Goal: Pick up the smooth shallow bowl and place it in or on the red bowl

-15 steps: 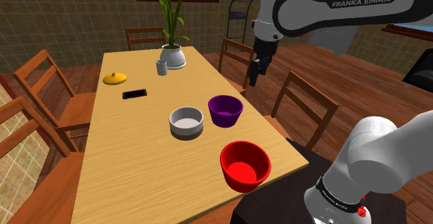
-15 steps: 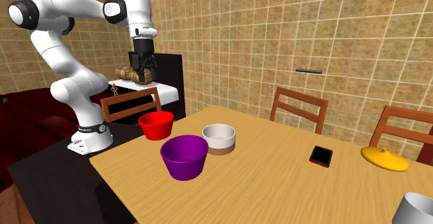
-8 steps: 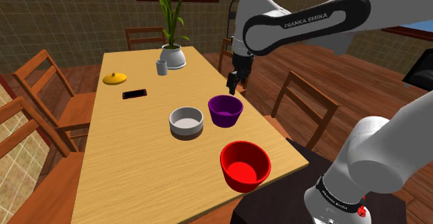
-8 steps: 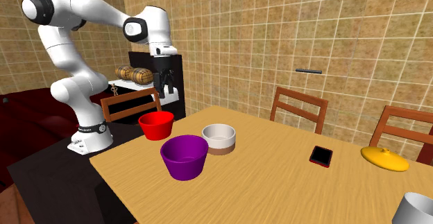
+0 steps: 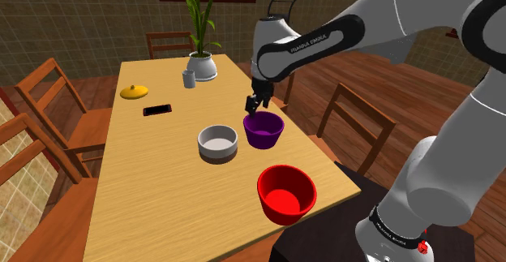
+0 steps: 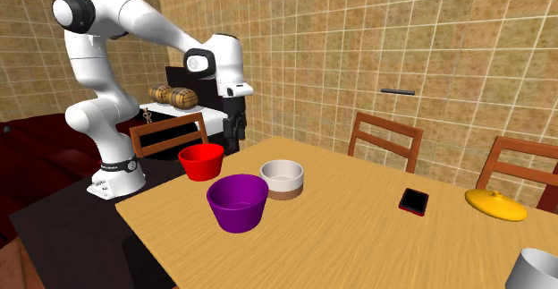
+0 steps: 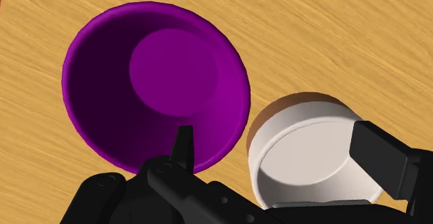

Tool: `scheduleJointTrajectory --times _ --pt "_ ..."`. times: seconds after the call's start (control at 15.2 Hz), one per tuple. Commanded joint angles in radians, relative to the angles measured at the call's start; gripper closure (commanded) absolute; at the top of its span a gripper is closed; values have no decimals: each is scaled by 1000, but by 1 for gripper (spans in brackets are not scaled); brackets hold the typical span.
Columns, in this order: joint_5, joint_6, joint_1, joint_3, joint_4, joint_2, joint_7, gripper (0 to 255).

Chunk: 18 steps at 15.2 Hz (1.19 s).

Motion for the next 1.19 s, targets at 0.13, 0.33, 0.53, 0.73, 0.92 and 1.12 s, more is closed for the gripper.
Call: scheduleJointTrajectory --times 0.13,0.33,0.53,0.73,0.92,1.12 --pt "15 66 5 6 89 152 8 0" --pt "27 100 7 9 171 266 9 0" --pt "38 123 7 13 266 382 10 0" --pt "48 135 7 18 374 499 10 0" --pt "49 155 7 19 391 537 11 0" --pt "49 183 7 19 392 565 11 0"
